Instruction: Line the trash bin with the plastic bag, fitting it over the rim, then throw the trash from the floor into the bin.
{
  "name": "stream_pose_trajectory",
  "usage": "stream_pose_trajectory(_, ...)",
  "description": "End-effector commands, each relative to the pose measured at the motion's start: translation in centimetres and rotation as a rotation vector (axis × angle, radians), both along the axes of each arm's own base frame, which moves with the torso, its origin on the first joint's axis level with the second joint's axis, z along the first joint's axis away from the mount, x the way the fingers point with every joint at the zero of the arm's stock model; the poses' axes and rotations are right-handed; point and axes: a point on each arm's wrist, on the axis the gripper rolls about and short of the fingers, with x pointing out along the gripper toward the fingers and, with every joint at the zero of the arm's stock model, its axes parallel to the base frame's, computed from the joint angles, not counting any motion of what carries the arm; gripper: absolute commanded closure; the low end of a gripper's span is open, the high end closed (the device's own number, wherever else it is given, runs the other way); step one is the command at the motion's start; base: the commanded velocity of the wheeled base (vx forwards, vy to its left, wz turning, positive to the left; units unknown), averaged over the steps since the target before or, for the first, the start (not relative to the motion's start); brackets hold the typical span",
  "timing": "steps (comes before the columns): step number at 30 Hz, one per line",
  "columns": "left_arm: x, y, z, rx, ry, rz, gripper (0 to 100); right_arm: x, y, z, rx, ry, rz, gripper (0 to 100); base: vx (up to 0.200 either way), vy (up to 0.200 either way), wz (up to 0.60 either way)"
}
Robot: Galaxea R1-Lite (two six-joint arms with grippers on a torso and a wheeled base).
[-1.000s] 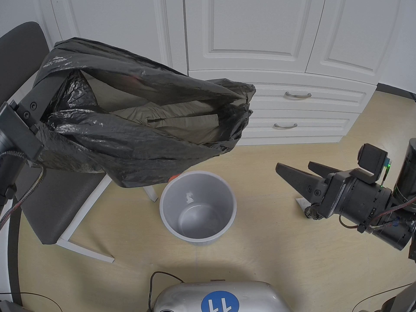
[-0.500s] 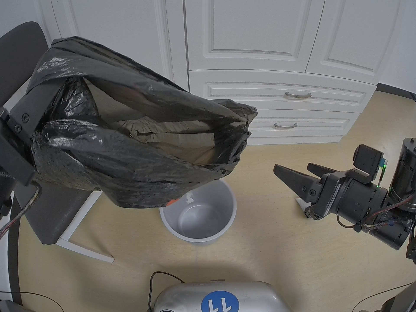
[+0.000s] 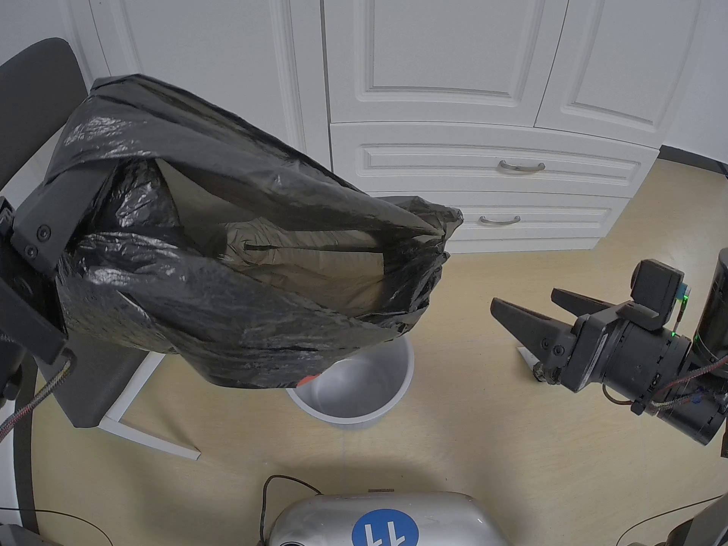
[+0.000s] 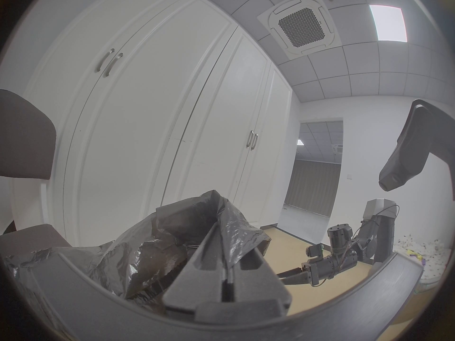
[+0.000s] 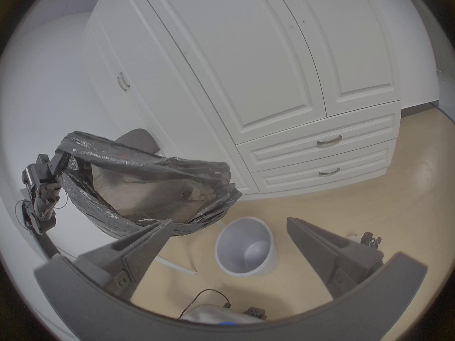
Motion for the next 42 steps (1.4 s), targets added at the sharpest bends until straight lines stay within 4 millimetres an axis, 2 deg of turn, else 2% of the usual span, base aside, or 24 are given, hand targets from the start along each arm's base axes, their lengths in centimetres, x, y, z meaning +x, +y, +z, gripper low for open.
stream_pose_trajectory(1,-0.1,-0.1,0.0,-0.004,-0.004,-0.010,100,-0.5,-0.1,-0.6,-0.024,0.024,0.014,0,0.000,0.000,0.00)
stream_pose_trajectory(4,-0.2,0.0,0.1,-0.013,-0.016,-0.008,100,-0.4,-0.1,-0.8,-0.030,0.029,0.009,0,0.000,0.000,0.00)
stream_pose_trajectory(9,-0.5,0.3,0.2,-0.006,-0.060,0.012,100,-0.6,-0.5,0.8,-0.005,-0.029,0.006,0,0.000,0.000,0.00)
stream_pose_trajectory(13,-0.6,0.4,0.1,-0.004,-0.062,0.007,100,-0.5,-0.4,0.3,-0.025,-0.020,0.006,0,0.000,0.000,0.00)
stream_pose_trajectory(25,-1.1,-0.2,-0.5,0.012,-0.049,-0.060,100,-0.5,-0.6,0.8,-0.005,-0.037,-0.004,0,0.000,0.000,0.00)
stream_pose_trajectory(26,-1.1,-0.7,-0.9,0.030,-0.035,-0.080,100,-0.5,-0.7,0.6,-0.015,-0.031,-0.030,0,0.000,0.000,0.00)
stream_pose_trajectory(33,-1.1,-0.7,-0.8,0.026,-0.038,-0.083,100,-0.8,-0.1,-0.8,-0.076,-0.003,0.001,0,0.000,0.000,0.00)
stream_pose_trajectory(38,-1.5,-0.7,-0.5,-0.016,-0.065,-0.106,100,0.2,0.9,-2.1,-0.113,0.034,-0.006,0,0.000,0.000,0.00)
stream_pose_trajectory(42,-1.8,-0.6,-0.7,-0.014,-0.078,-0.135,100,0.4,1.2,-2.3,-0.117,0.046,0.000,0,0.000,0.000,0.00)
